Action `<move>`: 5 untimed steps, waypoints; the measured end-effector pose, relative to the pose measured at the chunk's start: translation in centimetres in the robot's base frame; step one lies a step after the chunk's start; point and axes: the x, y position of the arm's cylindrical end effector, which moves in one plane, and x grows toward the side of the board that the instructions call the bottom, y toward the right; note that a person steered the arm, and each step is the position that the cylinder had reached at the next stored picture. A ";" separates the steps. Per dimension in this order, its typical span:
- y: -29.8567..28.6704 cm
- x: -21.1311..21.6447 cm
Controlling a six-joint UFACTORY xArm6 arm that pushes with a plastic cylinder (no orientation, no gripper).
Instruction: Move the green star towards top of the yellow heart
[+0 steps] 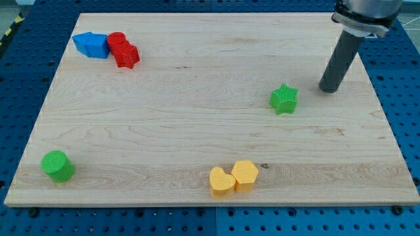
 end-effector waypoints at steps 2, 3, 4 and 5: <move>-4.9 0.1; -6.7 0.1; -8.1 0.2; -8.5 0.2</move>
